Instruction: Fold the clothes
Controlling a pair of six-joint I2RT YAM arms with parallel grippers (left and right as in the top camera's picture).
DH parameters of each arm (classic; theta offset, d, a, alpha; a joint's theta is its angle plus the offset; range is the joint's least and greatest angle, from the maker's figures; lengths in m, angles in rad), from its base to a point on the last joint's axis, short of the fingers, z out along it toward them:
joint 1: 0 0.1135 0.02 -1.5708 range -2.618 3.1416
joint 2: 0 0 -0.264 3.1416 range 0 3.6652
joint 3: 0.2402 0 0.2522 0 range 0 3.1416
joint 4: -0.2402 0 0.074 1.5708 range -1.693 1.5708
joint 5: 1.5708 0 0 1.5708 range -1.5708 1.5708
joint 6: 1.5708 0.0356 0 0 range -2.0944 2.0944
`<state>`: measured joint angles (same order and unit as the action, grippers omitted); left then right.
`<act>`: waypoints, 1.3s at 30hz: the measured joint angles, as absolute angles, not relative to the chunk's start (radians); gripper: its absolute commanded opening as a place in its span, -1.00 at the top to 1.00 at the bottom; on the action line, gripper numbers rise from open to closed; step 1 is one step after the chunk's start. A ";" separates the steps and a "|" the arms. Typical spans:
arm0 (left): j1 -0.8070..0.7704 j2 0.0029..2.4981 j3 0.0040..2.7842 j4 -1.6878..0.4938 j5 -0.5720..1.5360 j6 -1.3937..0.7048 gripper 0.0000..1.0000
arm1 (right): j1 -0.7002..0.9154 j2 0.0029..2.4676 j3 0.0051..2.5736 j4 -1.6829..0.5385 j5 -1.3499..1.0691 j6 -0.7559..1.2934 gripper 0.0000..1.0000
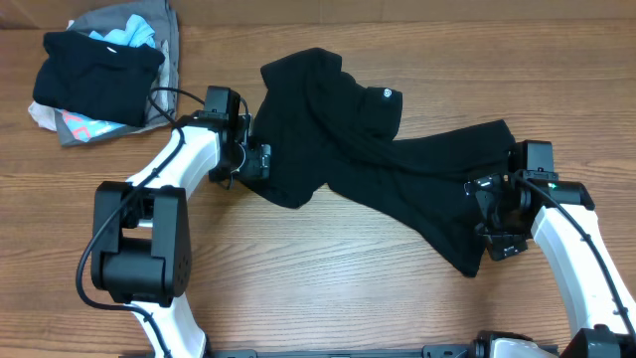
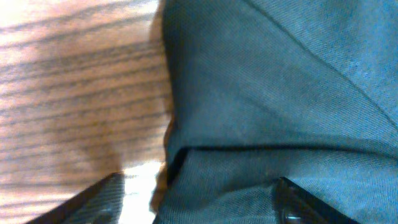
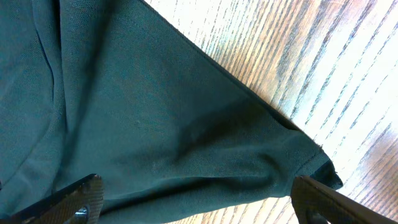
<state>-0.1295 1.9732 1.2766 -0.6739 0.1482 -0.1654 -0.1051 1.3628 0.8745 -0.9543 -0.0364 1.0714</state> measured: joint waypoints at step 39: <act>0.113 1.838 1.414 -1.416 0.118 -0.211 0.92 | -0.096 1.363 0.875 -0.897 -0.178 0.889 -1.00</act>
